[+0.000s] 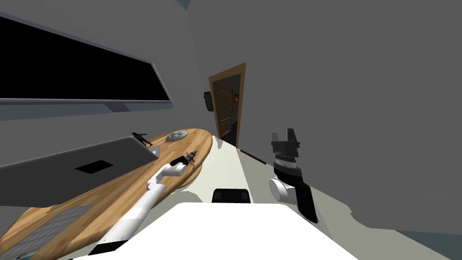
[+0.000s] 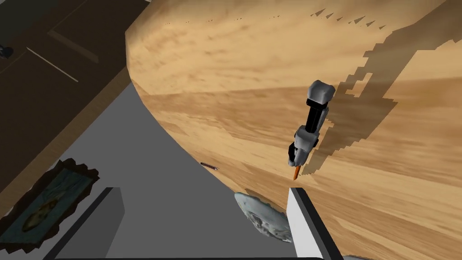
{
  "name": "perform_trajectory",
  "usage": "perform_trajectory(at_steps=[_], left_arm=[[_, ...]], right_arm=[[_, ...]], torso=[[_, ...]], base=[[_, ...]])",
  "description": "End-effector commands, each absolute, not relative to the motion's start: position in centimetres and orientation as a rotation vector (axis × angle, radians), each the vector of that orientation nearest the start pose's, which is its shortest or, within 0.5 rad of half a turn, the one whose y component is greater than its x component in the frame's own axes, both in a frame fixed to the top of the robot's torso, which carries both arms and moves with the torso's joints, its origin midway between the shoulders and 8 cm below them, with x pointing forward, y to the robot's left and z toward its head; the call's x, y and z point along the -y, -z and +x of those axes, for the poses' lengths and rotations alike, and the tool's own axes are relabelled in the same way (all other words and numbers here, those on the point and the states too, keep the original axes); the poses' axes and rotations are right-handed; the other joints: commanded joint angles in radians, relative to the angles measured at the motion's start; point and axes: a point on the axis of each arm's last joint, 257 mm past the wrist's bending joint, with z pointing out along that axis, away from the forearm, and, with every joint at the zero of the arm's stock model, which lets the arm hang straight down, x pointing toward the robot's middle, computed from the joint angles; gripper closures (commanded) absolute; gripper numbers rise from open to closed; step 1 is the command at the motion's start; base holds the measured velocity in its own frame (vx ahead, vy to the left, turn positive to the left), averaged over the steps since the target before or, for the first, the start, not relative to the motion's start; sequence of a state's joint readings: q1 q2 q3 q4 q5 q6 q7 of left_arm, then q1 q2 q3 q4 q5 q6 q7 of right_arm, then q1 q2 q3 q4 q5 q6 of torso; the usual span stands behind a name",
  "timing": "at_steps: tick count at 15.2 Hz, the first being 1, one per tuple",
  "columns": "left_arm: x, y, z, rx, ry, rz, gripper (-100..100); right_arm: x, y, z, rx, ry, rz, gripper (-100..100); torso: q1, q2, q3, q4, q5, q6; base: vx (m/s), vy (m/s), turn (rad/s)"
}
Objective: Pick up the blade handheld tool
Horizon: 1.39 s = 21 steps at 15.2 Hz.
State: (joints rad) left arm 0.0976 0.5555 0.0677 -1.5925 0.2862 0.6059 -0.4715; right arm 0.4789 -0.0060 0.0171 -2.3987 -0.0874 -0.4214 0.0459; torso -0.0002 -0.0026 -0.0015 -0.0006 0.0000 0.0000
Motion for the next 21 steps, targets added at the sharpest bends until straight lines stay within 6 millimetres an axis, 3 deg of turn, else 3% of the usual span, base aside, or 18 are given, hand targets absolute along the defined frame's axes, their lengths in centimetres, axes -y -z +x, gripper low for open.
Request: perform_trajectory(at_steps=[1, 2, 5, 7, 12, 21], left_arm=[[-47.7, 35.3, 45.1, -1.960, 0.214, -1.119, -100], [-47.7, 35.4, 45.0, -1.965, 0.209, -1.124, -100], [-50.3, 37.5, 43.5, -2.030, 0.112, -1.179, -100], [-50.4, 37.6, 43.3, -2.037, 0.106, -1.185, -100], [-53.8, 40.0, 40.5, -2.127, -0.032, -1.271, -100], [-58.1, 42.0, 36.2, -2.225, -0.213, -1.389, -100]], right_arm=[[27.7, -6.8, 33.2, -0.538, -1.359, 0.643, 0], [27.7, -6.8, 33.2, -0.538, -1.359, 0.643, 0], [27.7, -6.8, 33.2, -0.538, -1.359, 0.643, 0], [27.7, -6.8, 33.2, -0.538, -1.359, 0.643, 0], [27.7, -6.8, 33.2, -0.538, -1.359, 0.643, 0], [27.7, -6.8, 33.2, -0.538, -1.359, 0.643, 0]], torso=[[0.000, 0.000, 0.000, 0.000, 0.000, 0.000], [0.000, 0.000, 0.000, 0.000, 0.000, 0.000], [0.000, -0.002, -0.001, 0.000, 0.000, 0.000], [0.000, -0.002, -0.001, 0.000, 0.000, 0.000], [0.001, -0.002, -0.001, 0.000, 0.000, 0.000], [0.001, -0.003, -0.002, -0.001, 0.000, 0.000]], base=[[0.033, -0.018, -0.052], [0.040, -0.012, -0.051], [0.060, -0.011, -0.061], [0.052, -0.008, -0.033], [0.060, -0.001, -0.049], [0.076, -0.003, -0.043]])
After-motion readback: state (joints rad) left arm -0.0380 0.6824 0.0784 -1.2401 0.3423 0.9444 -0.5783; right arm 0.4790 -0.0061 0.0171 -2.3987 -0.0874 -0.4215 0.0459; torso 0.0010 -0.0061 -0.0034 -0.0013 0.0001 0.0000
